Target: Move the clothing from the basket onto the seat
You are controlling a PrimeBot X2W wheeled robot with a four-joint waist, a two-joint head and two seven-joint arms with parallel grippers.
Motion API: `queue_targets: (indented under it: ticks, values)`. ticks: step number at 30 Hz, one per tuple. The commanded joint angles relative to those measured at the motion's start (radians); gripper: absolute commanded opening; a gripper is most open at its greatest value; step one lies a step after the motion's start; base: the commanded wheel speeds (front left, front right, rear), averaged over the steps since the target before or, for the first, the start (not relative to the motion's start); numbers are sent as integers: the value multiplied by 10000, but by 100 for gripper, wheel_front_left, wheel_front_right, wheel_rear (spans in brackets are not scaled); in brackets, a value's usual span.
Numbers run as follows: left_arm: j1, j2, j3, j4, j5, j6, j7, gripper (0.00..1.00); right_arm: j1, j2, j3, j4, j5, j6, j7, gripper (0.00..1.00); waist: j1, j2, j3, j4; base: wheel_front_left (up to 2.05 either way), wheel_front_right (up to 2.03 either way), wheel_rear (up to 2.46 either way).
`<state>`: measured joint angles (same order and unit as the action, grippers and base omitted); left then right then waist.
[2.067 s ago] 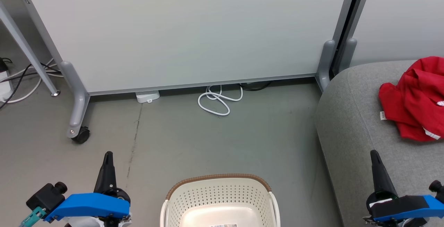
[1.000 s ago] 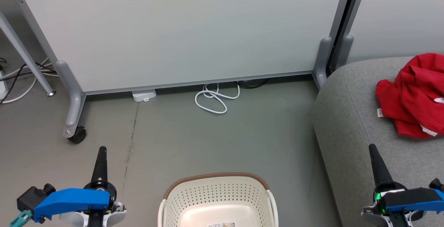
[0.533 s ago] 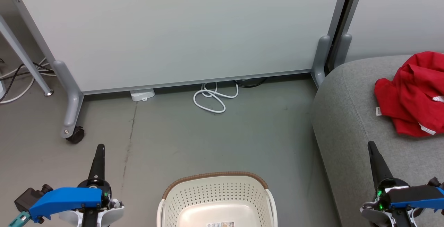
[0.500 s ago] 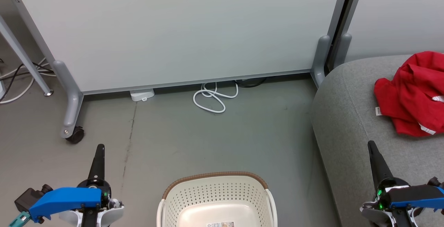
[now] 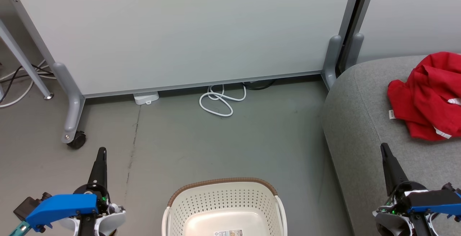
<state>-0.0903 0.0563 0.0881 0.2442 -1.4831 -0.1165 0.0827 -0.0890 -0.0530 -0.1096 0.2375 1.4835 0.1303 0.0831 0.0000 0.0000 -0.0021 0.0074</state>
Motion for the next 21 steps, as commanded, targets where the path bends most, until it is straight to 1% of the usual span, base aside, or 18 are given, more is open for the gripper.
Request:
queue_targets:
  ticks: [1,17,21]
  values:
    - [-188,-9,94,-9,-236,-95,64,0,-140,24,-32,5,256,7,61,0,0,0,5,-7,0,0,0]
    - [-256,-75,303,19,-1347,-179,356,0,-271,42,-61,94,1343,7,359,0,0,0,51,-73,0,0,0]
    - [-239,-74,298,18,-1306,-168,352,0,-255,40,-58,89,1303,7,345,0,0,0,52,-74,0,0,0]
